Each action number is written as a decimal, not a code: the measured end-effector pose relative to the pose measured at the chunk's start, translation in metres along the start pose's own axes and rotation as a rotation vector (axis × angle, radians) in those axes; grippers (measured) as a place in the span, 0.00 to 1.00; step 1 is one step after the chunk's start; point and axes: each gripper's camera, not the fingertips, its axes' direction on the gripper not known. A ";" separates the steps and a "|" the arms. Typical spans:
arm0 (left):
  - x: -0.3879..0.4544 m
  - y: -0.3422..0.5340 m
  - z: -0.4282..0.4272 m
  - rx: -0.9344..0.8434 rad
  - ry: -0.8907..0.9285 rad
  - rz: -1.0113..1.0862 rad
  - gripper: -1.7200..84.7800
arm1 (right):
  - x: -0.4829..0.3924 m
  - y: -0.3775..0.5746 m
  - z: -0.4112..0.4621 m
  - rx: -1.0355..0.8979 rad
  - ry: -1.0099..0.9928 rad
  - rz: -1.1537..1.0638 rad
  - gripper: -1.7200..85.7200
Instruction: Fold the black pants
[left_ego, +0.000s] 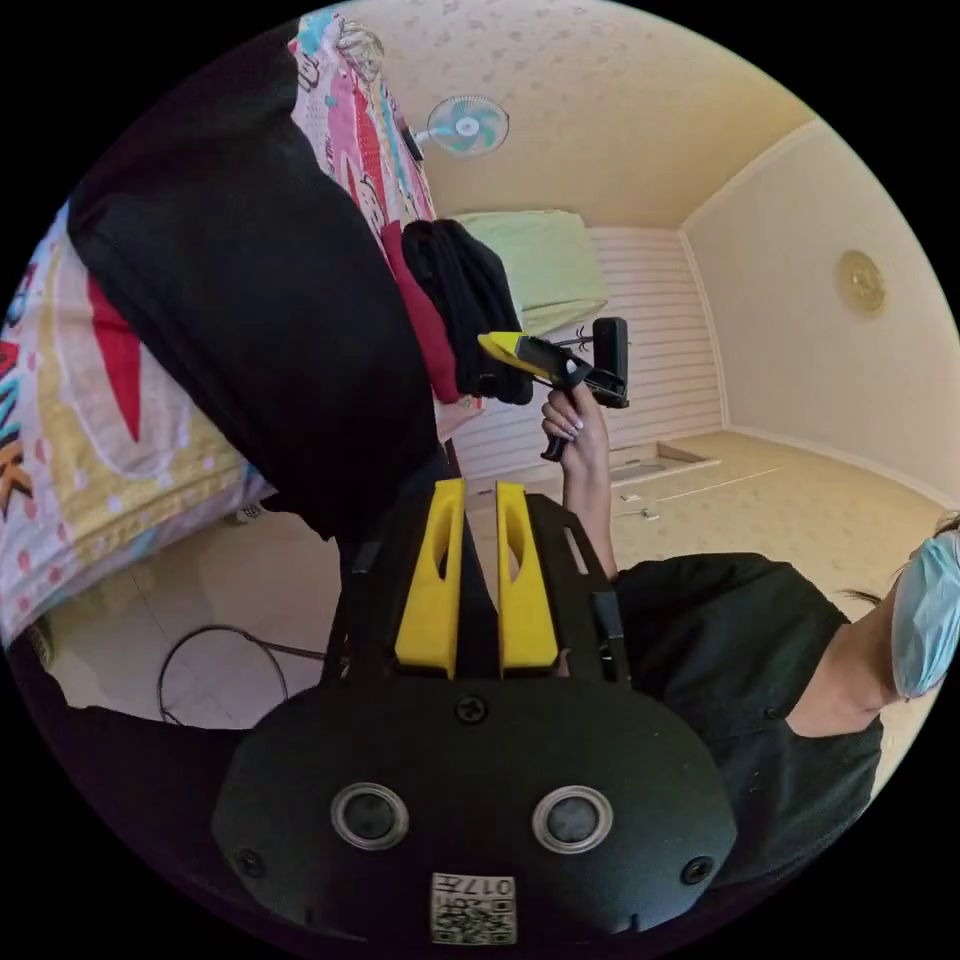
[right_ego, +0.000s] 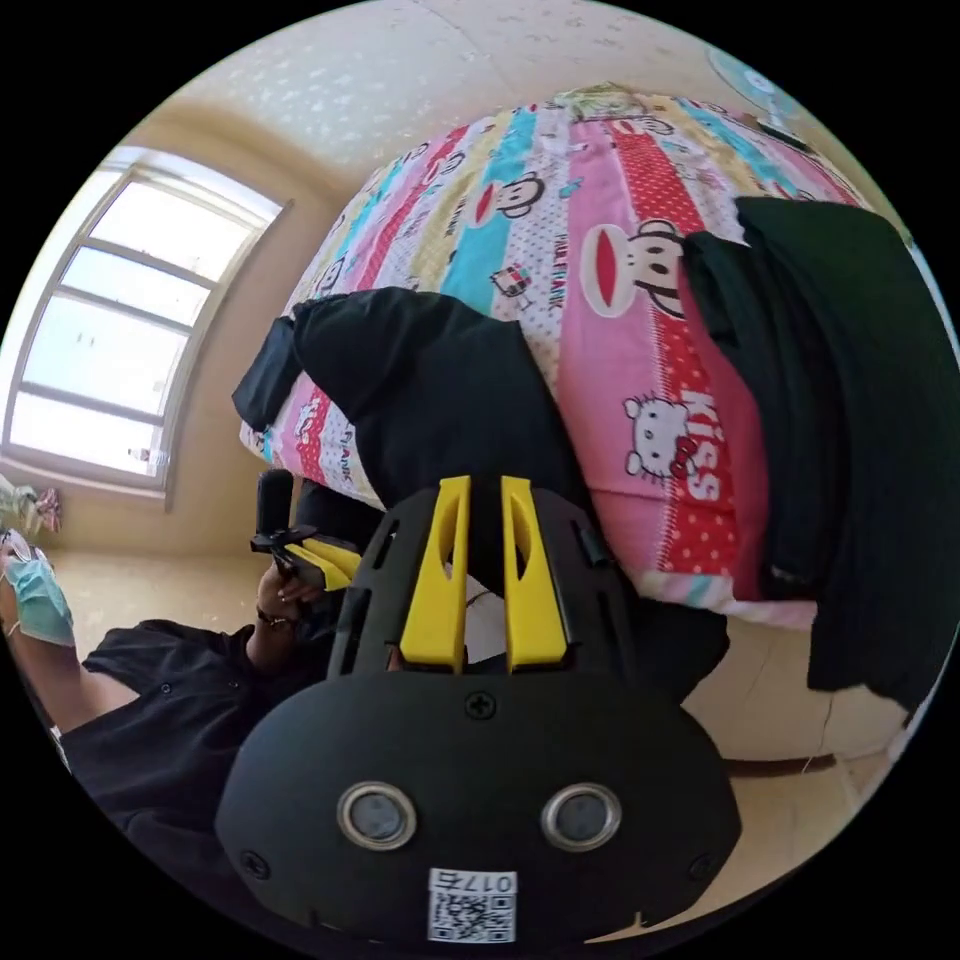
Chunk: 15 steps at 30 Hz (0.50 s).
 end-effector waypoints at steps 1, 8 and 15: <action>0.002 0.007 -0.027 0.097 -0.072 -0.005 0.09 | -0.012 -0.012 0.008 -0.014 -0.015 -0.029 0.13; -0.003 0.031 -0.124 0.474 -0.440 -0.034 0.12 | -0.191 -0.134 0.094 -0.036 -0.013 -0.328 0.20; -0.021 0.000 -0.132 0.461 -0.510 -0.062 0.20 | -0.280 -0.204 0.125 0.120 0.130 -0.331 0.21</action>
